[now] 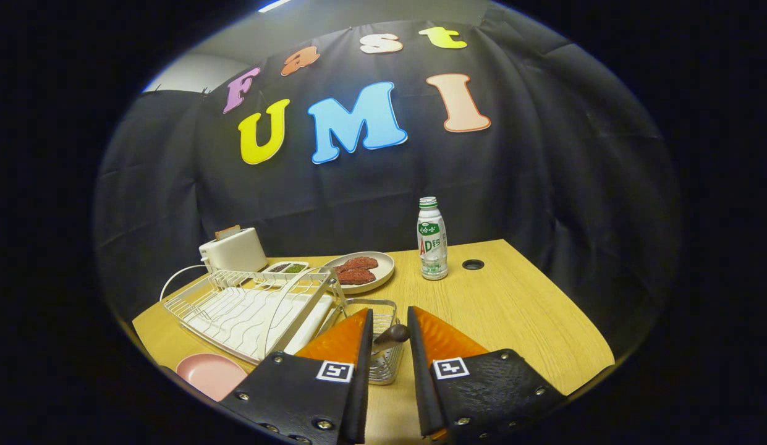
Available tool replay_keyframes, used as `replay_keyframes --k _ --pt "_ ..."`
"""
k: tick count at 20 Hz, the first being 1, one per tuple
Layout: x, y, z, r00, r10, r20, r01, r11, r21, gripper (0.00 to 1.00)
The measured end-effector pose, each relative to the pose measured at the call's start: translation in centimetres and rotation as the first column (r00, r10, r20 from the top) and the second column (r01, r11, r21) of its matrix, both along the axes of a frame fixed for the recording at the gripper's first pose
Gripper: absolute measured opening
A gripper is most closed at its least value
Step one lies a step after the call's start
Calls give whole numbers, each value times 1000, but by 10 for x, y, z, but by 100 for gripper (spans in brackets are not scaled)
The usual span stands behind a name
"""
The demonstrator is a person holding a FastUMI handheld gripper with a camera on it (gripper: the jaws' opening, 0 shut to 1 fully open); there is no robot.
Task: Take the plate from the dish rack, then take the spoon from the basket and place it into the plate.
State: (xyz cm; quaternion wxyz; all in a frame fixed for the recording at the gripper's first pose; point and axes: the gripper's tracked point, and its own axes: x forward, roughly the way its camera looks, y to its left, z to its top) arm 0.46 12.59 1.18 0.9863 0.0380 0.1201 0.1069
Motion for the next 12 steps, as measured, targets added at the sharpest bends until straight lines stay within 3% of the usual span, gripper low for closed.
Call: replay_keyframes --k 5,6,8,9,12 --pt "9 -2 -2 999 -27 -28 30 994 105 33" --pt "9 -2 -7 999 -24 -43 28 994 101 28" --pt "6 -4 -1 1000 -14 -19 16 996 88 30" --pt "11 0 3 1000 -24 -8 25 997 74 18" --pt "12 6 5 999 -31 -8 31 999 8 12"
